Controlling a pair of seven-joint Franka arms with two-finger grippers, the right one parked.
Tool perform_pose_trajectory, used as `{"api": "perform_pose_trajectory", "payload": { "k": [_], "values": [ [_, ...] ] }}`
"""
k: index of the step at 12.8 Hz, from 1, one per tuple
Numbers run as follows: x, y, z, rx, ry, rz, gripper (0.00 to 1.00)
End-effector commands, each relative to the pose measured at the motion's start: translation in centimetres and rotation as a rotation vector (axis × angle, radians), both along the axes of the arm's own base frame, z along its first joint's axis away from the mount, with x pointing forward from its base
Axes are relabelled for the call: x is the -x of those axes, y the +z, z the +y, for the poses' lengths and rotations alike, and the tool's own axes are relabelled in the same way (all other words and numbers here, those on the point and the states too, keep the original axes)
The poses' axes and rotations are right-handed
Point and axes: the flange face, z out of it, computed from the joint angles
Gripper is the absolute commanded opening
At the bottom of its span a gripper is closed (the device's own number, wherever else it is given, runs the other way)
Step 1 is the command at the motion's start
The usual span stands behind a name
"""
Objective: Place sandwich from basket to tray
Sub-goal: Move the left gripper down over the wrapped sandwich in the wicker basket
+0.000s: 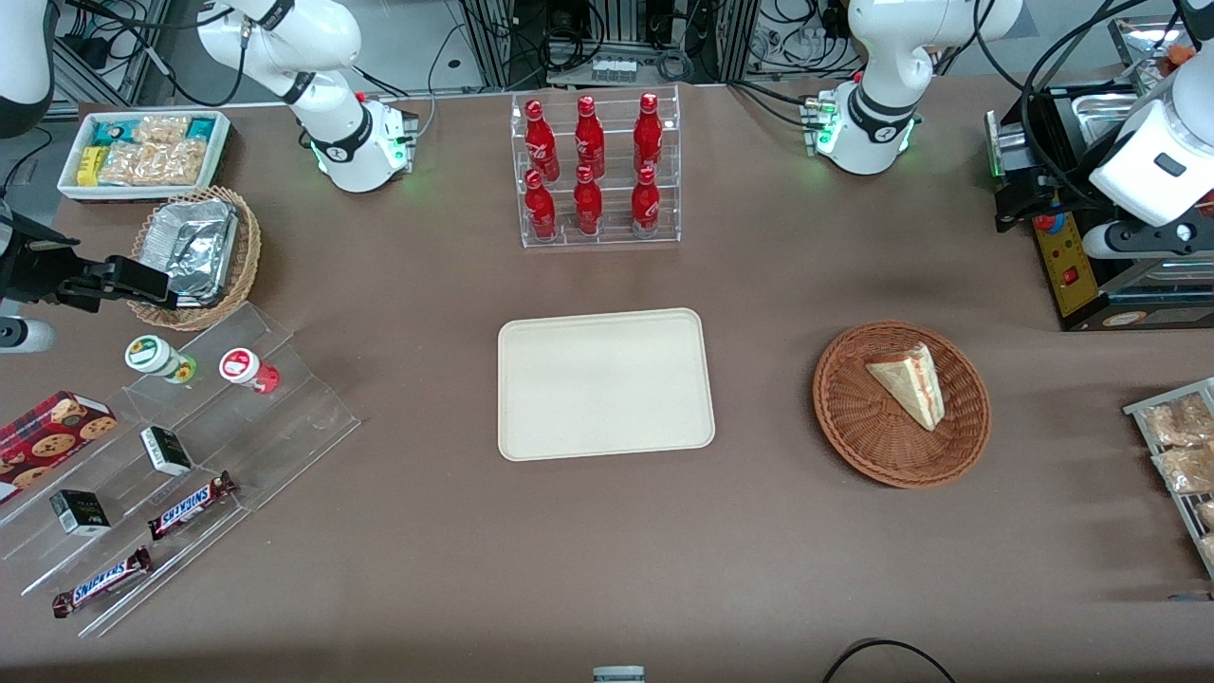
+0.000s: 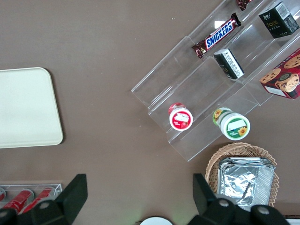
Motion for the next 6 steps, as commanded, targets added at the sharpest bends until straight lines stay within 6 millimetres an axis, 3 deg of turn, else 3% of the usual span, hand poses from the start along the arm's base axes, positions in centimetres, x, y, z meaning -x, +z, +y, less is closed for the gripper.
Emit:
{"api": "perform_pose_trajectory", "payload": {
  "k": [1,4,6],
  "values": [
    [0.6,0.3,1.1,0.001,0.011,0.013,1.0],
    [-0.2,-1.8,1.1,-0.003,0.017,0.041,1.0],
    [-0.7,-4.6,1.3,-0.005,0.022,0.063,1.0]
  ]
}}
